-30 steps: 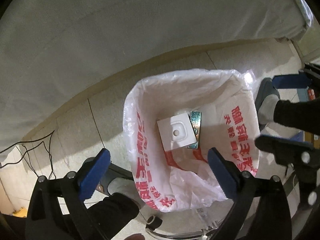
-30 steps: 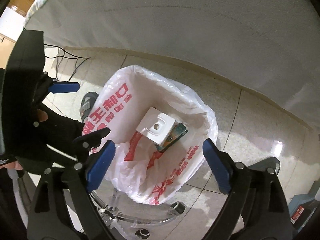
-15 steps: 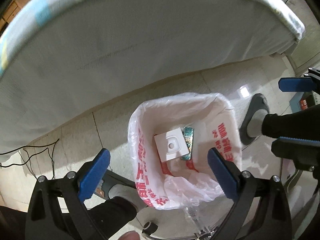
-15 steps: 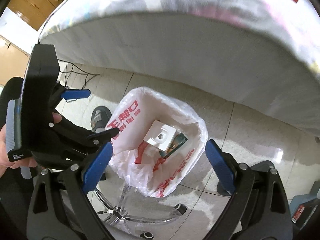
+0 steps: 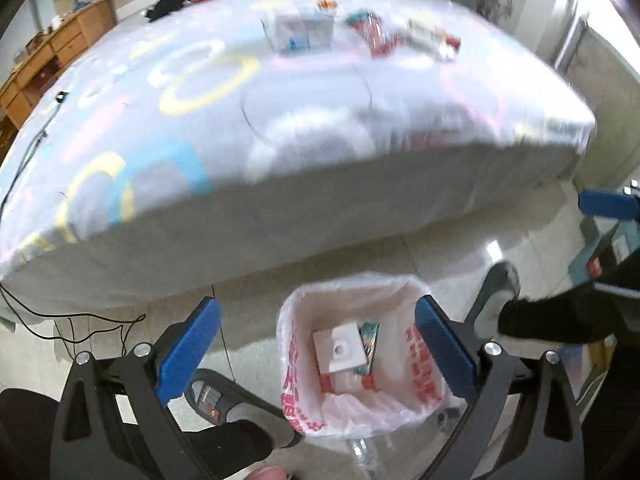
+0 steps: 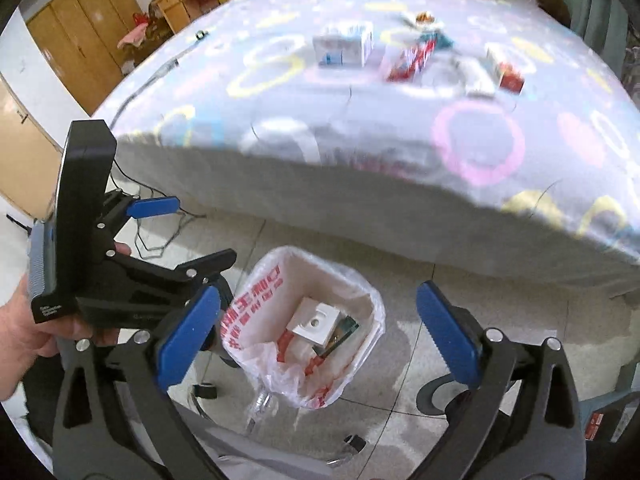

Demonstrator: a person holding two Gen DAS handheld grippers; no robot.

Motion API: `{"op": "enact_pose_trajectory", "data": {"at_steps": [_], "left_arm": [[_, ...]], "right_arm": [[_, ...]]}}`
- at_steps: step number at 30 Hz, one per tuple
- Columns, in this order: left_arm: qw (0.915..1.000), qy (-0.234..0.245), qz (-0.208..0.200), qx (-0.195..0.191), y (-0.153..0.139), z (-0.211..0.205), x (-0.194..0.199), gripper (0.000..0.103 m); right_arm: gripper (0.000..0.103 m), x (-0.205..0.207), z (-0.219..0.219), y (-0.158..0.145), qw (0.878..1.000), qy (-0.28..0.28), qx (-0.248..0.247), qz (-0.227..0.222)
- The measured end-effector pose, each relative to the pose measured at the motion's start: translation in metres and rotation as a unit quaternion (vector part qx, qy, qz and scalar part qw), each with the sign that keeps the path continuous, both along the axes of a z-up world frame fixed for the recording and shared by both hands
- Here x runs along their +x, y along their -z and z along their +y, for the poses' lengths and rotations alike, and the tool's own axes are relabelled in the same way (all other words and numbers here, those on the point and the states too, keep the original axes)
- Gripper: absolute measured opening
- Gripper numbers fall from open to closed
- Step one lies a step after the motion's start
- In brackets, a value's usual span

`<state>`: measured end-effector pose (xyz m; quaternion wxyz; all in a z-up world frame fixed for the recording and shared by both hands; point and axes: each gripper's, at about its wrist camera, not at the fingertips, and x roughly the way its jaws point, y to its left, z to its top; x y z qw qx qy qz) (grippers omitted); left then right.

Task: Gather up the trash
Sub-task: 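Raise both tools from the bag back toward the bed items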

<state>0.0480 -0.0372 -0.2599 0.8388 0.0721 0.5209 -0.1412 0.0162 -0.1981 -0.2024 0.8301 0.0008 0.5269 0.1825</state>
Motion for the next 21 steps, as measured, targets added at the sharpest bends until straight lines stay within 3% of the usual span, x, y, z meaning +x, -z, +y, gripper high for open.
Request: {"op": "enact_pose_trajectory", "data": {"at_steps": [5, 14, 21], "left_arm": [[0.9991, -0.022, -0.026, -0.025, -0.043, 0.004, 0.003, 0.095], [0.9949, -0.028, -0.092, -0.029, -0.119, -0.004, -0.002, 0.095], [0.9924, -0.042, -0.109, -0.037, -0.153, -0.005, 0.014, 0.095]], "right_arm": [[0.096, -0.001, -0.007, -0.037, 1.000, 0.017, 0.003, -0.022], [0.096, 0.001, -0.025, -0.104, 0.996, 0.054, 0.017, -0.064], [0.096, 0.015, -0.044, -0.153, 0.991, 0.077, 0.012, -0.110]]}}
